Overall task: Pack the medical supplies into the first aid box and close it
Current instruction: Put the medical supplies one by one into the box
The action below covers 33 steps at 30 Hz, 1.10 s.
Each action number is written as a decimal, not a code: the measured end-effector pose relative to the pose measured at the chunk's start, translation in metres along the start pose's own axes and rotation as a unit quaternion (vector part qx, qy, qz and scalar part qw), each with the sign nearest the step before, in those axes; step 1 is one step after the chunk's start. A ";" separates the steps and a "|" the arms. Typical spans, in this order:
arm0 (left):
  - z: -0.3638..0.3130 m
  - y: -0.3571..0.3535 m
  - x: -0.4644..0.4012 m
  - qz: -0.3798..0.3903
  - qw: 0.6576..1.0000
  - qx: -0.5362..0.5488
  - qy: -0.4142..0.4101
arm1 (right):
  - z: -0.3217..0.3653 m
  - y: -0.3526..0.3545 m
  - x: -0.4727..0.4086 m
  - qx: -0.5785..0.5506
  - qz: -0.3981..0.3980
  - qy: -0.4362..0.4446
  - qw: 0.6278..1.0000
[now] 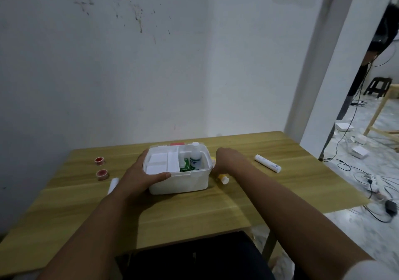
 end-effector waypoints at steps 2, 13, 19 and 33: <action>-0.004 0.000 0.002 0.002 1.000 0.002 0.003 | 0.001 -0.008 0.001 0.028 0.014 -0.002 1.000; -0.008 0.000 0.006 -0.001 1.000 0.014 0.007 | -0.009 0.031 0.004 -0.099 -0.143 0.019 0.984; -0.011 -0.001 0.009 0.003 1.000 0.016 0.010 | -0.012 0.081 0.017 -0.212 -0.258 0.105 0.937; -0.015 0.000 0.008 0.021 0.999 -0.001 0.025 | 0.041 0.048 0.010 -0.164 -0.153 0.193 0.955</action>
Point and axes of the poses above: each hand's wrist, its own x-axis away from the middle knuckle, its own y-axis out of the back of the hand, z = x × y, the point moved 2 cm from there along -x, towards the middle knuckle, and after that the axes turned 7 degrees about z, right-handed, at the moved point
